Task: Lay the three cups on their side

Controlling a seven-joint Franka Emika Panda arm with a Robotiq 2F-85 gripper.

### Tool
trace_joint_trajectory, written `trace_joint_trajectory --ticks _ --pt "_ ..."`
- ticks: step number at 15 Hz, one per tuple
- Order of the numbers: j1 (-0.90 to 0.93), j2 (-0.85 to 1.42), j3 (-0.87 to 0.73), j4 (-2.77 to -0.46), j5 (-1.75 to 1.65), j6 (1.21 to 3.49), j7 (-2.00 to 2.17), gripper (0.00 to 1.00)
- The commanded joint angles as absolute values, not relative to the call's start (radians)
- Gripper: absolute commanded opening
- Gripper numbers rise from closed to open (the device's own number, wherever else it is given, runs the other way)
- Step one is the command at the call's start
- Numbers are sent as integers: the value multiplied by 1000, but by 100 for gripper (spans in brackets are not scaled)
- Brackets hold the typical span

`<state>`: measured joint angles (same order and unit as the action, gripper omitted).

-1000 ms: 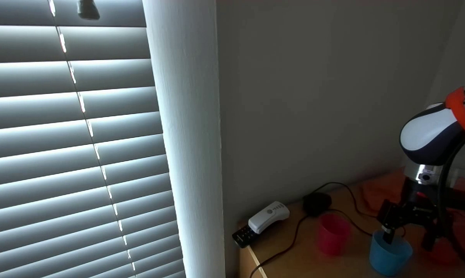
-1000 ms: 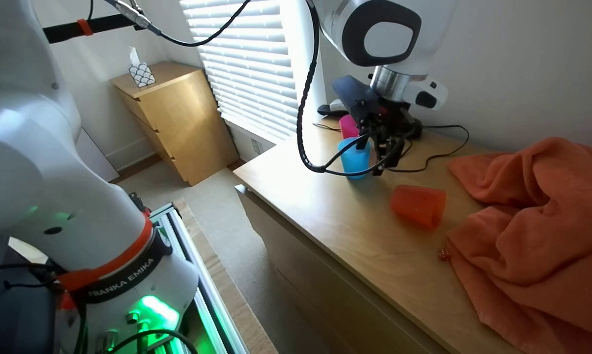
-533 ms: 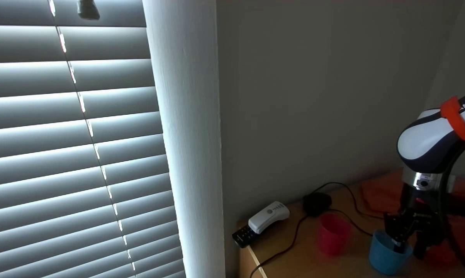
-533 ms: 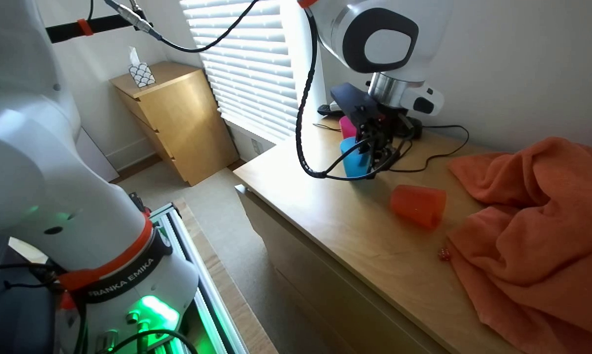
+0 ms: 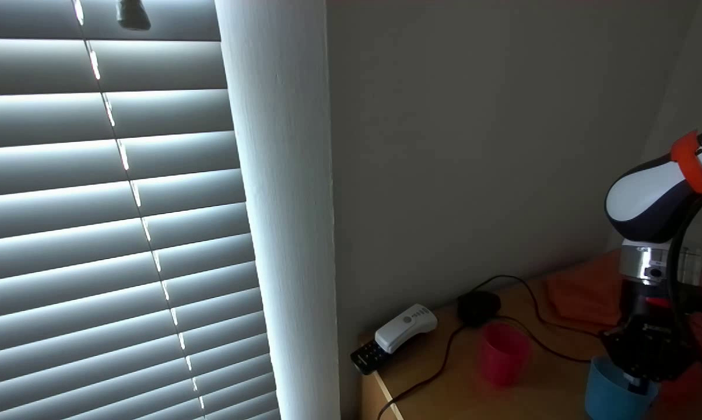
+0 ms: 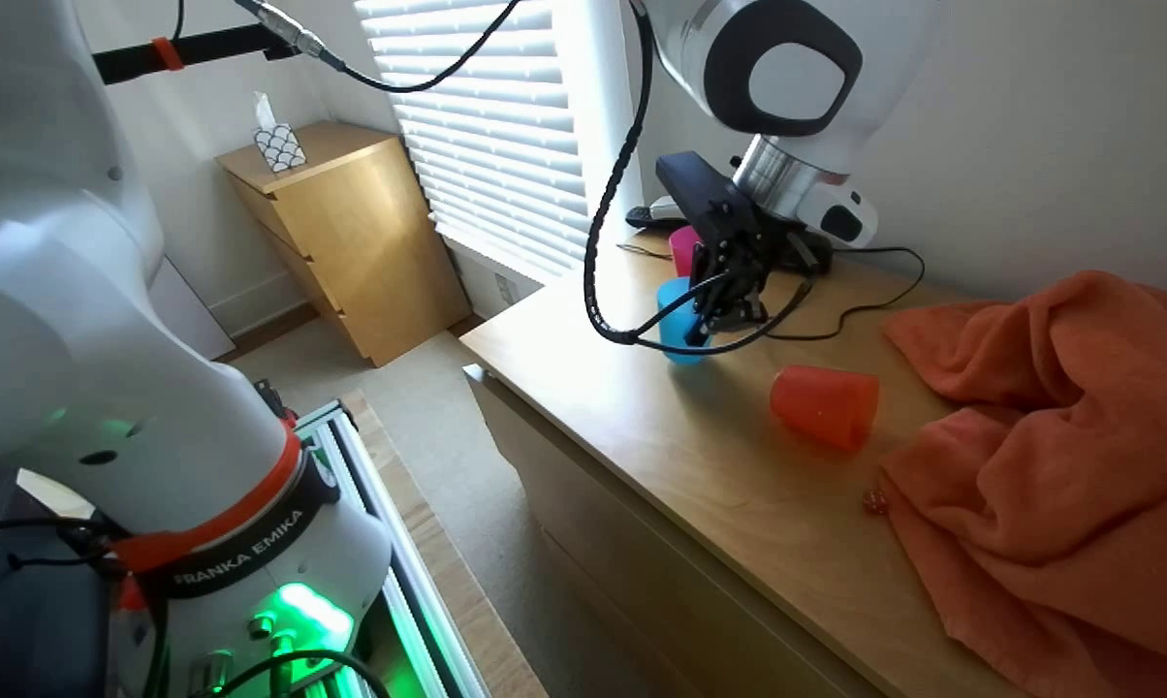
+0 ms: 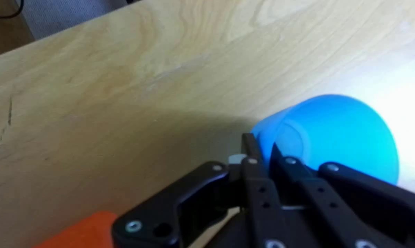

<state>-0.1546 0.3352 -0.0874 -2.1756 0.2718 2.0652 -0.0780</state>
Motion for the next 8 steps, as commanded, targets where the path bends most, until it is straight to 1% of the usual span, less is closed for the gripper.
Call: trace_joint_trajectory --ticks 1,4,8 --pt "-207 383 -81 -2094 326 1864 -168 2" --pt "-224 455 -92 -2010 327 1668 -151 2" --pt "-232 583 -101 -1895 331 1484 -79 2"
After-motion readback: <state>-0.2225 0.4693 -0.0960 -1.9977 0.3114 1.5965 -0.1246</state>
